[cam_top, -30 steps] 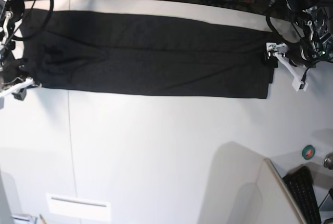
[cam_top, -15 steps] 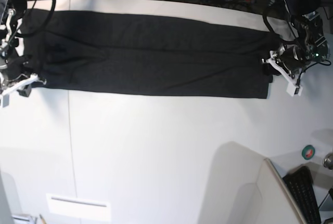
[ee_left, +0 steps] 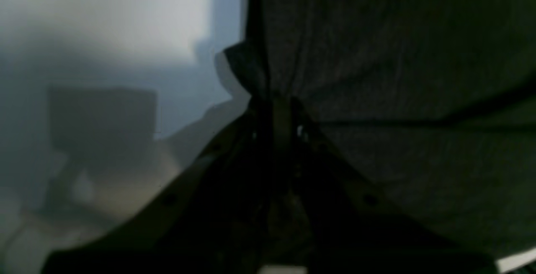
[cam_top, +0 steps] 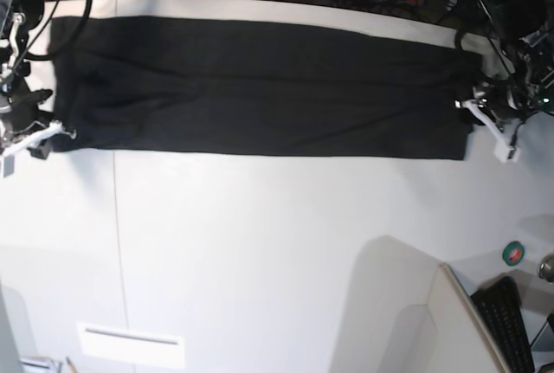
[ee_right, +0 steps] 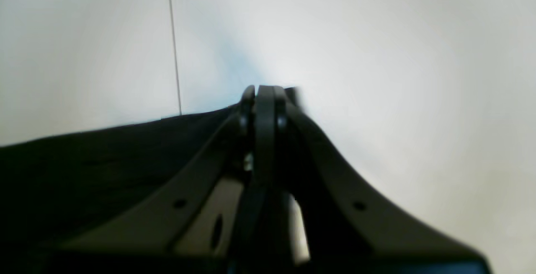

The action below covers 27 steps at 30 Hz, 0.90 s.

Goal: Layout the t-shirt on the table in an organized manner, then fold the t-shirt properly
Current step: 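Grasp the strip end with the left gripper and push it inward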

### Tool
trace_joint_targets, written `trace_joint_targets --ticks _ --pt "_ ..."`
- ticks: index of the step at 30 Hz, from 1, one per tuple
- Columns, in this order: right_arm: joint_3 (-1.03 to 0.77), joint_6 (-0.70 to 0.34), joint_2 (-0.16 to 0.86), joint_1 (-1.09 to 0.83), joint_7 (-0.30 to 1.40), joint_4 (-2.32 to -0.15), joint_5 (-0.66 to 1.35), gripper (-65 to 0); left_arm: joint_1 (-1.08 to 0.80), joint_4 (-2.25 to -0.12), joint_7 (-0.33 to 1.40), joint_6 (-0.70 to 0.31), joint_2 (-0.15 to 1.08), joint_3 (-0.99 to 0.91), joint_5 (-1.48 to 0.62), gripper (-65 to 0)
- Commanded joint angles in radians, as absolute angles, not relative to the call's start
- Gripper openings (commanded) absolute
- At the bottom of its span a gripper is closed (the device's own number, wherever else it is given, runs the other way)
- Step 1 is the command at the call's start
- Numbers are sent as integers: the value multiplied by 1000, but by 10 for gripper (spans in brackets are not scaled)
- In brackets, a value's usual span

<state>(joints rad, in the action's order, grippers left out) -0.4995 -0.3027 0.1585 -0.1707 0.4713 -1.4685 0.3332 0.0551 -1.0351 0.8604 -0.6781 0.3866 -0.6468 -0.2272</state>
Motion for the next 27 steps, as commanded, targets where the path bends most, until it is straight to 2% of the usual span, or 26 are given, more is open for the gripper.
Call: trace_joint_targets --ticks 1,5,12,15,22,27 --pt "-504 -305 173 -163 447 -1484 340 -650 70 -1093 843 -671 420 -650 -234 -650" --pt "-504 -305 173 -168 447 -1484 340 -650 -25 -1300 849 -668 406 -650 -234 -650" --pt "-504 -305 173 -168 447 -1484 340 -650 -232 -1685 858 -665 255 -575 -225 -650" --pt "-504 -305 171 -166 447 -1484 340 -650 -265 -1791 951 -630 193 -542 -226 -650" --pt "-506 -305 171 -166 447 -1484 340 -650 -262 -1853 990 -587 90 -404 -225 -650" --pt "-506 -305 171 -166 447 -1484 340 -650 -260 -1850 990 -487 61 -274 -234 -650"
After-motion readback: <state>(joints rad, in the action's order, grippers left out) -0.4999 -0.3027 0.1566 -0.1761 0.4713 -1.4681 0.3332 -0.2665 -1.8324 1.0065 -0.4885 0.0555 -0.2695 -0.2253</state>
